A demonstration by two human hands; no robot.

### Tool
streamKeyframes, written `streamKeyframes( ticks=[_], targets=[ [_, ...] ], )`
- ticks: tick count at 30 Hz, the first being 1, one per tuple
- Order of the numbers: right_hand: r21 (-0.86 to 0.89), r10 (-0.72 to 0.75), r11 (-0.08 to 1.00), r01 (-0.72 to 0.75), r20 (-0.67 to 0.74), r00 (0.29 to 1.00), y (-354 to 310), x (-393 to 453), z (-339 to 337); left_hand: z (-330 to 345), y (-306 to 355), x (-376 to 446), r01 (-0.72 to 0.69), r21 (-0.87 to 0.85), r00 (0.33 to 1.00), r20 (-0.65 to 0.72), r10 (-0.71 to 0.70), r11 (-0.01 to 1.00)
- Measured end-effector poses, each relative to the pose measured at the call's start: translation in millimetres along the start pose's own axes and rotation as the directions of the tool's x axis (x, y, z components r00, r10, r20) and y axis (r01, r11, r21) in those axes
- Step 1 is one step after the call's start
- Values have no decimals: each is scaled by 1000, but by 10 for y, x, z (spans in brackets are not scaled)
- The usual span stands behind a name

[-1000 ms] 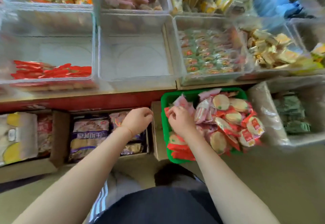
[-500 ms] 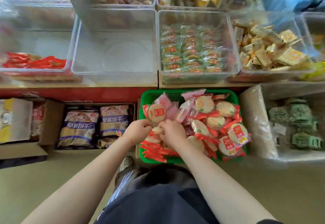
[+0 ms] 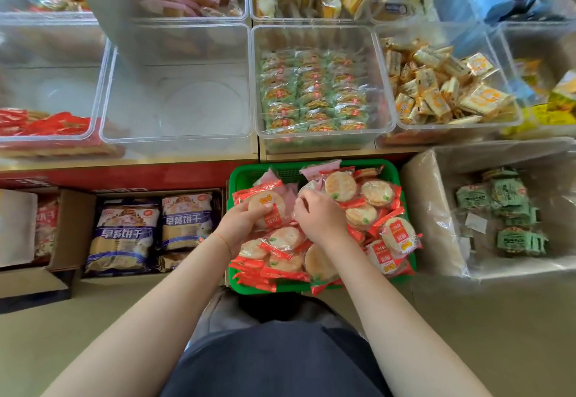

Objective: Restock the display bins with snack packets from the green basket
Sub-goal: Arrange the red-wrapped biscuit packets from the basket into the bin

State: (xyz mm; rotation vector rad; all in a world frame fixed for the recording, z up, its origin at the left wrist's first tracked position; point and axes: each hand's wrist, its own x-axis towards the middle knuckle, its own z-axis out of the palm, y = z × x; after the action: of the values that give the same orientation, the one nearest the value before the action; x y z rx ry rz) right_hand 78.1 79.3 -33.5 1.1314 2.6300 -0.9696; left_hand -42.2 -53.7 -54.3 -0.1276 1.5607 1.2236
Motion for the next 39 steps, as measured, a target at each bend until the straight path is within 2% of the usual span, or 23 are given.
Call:
streamKeyframes(
  ticks=[2,4,6,8,11,14,16,17,18,20,21,23,28,30,35,37,39],
  targets=[
    [-208,65,976,-59,25,998,172,12,-35,16,-29,39,33,81,999,2,-34,996],
    [-371,219,919,-134,198,955,292,0,-32,44,-51,65,54,140,998,11,-56,989],
    [-378,265,915,-141,299,917,343,-35,6,71,-50,75,57,149,998,11,-59,987],
    [-307,212,943,-129,255,943,352,-41,30,91,-33,59,61,128,998,5,-62,990],
    [-115,151,983,-144,53,987,263,1,-61,54,-24,39,69,107,998,-14,-68,992],
    [72,58,996,-46,-176,983,94,62,-259,-57,5,0,65,92,996,-74,-59,994],
    [278,76,960,-18,-199,977,-70,121,-364,-166,41,-55,55,62,994,-96,-49,997],
    [464,126,885,-48,-138,982,-175,143,-394,-225,65,-97,42,47,995,-90,-38,998],
    [648,158,756,-90,-47,986,-275,163,-404,-286,95,-137,26,38,997,-72,-23,999],
    [852,168,489,-189,121,978,-471,173,-366,-446,145,-191,-8,12,999,-37,8,1000],
    [883,156,408,-231,182,971,-563,167,-318,-537,175,-209,-26,-8,999,-23,25,1000],
    [892,149,339,-299,263,953,-770,143,-198,-731,248,-259,-47,-68,999,-5,47,997],
    [854,151,358,-378,347,926,-1372,107,254,-1382,411,-405,-74,-164,997,-20,71,984],
    [870,88,315,-380,372,924,-1698,116,464,-1803,443,-438,-86,-153,996,-20,84,984],
    [926,-72,132,-353,364,929,-2723,235,1054,-3127,615,-526,-109,-101,994,-22,107,989],
    [921,-137,124,-370,385,913,-3162,309,1307,-3696,755,-543,-128,-125,991,-48,123,984],
    [907,-115,165,-388,409,905,-3613,388,1521,-4205,911,-565,-167,-134,984,-84,157,977]
  ],
)
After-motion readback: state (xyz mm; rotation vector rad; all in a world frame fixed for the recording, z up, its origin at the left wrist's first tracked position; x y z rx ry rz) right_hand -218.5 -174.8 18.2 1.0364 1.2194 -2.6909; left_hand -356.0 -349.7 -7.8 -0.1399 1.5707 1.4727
